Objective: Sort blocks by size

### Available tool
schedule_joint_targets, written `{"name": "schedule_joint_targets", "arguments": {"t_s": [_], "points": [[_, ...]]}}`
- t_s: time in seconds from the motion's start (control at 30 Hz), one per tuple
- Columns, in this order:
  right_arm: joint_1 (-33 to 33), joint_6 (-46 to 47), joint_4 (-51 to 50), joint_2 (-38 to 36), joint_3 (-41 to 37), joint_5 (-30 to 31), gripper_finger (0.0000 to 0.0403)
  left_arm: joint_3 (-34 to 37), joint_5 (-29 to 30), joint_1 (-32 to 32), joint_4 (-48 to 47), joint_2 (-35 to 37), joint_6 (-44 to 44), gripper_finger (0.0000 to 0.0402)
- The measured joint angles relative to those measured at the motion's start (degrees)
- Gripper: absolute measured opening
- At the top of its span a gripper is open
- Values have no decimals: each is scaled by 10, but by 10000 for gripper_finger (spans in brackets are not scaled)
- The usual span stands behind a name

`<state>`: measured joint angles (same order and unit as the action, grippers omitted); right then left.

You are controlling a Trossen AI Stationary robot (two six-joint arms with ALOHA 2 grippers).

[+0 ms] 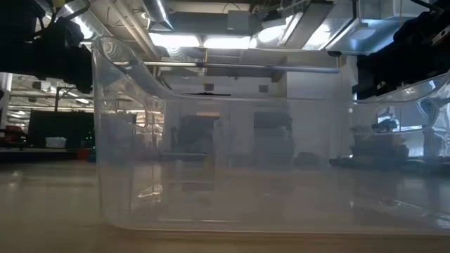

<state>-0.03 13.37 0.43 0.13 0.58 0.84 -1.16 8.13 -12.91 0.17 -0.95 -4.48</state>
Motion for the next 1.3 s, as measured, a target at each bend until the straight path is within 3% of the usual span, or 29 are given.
{"name": "schedule_joint_targets", "arguments": {"t_s": [0.73, 0.9, 1.1, 1.3], "points": [[0, 0, 0, 0, 0, 0, 10, 1, 1, 0, 6, 0, 19, 1], [0, 0, 0, 0, 0, 0, 10, 1, 2, 0, 72, 0, 93, 1], [0, 0, 13, 0, 0, 5, 10, 1, 4, 0, 152, 0, 66, 1], [0, 73, 34, 0, 0, 5, 10, 1, 131, 0, 155, 0, 76, 1]]}}
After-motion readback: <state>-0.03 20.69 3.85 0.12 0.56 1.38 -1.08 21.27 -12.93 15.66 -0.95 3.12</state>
